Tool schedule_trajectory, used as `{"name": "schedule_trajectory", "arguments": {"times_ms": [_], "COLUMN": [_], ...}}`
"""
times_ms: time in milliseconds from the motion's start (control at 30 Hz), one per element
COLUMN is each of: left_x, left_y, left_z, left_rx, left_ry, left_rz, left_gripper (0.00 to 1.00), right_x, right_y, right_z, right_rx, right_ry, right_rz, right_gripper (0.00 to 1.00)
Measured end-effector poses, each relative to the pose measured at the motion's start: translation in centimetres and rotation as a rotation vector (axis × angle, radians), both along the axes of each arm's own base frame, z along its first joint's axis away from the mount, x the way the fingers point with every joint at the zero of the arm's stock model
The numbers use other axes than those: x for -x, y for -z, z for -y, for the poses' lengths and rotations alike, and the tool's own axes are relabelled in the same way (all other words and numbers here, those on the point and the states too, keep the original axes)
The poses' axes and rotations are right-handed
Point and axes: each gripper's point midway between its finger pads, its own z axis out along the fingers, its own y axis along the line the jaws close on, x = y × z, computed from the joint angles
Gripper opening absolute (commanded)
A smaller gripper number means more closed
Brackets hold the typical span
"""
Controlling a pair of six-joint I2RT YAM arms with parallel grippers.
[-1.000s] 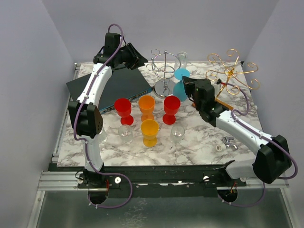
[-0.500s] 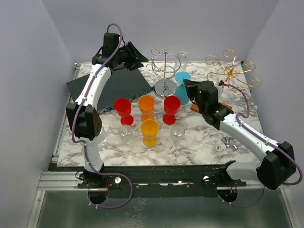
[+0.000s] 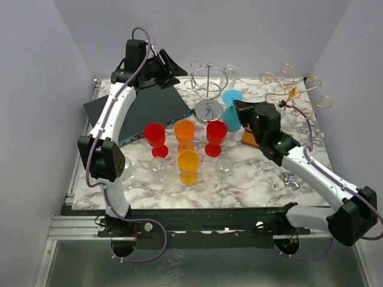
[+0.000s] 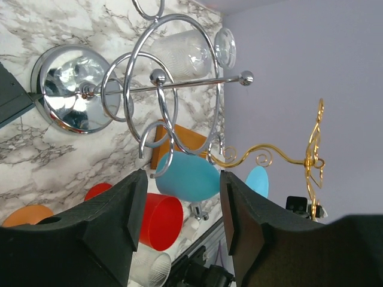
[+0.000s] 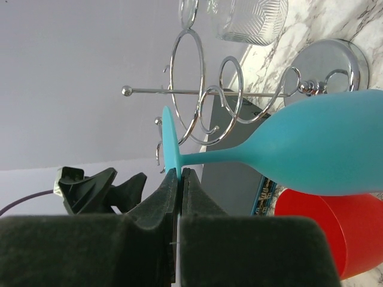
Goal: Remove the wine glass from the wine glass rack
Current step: Pick up the wine glass from the wine rack, then place the wine glass at the center of the board.
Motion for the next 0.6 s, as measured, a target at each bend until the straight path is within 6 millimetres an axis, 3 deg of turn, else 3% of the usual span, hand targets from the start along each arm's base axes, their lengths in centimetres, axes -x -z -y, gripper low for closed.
{"name": "schedule_trajectory", "arguments": {"times_ms": [267,500,600], "left_x": [2.8,6.2,7.6], "left_y": [-2.6,-2.4,-2.5], "left_z": [0.0,1.0,2.6], "left_rx": [0.041,0.102,0.130], "left_ry": [0.018,0.041,0.070], "left_rz": [0.029,-0.003,-0.009], "left_gripper": [0.58,0.55,0.54], "right_x": [0.4,0.8,0.9], "right_y": [-0.1,-0.3,-0.4], "right_z": [0.1,0.0,0.0], "right_rx": [-0.001,-0.007,-0.008], "right_ry": [-0.008,-0.023,-0.027], "right_rz": [0.002,0.007,0.010], "right_gripper": [0.01,0.01,0.01]}}
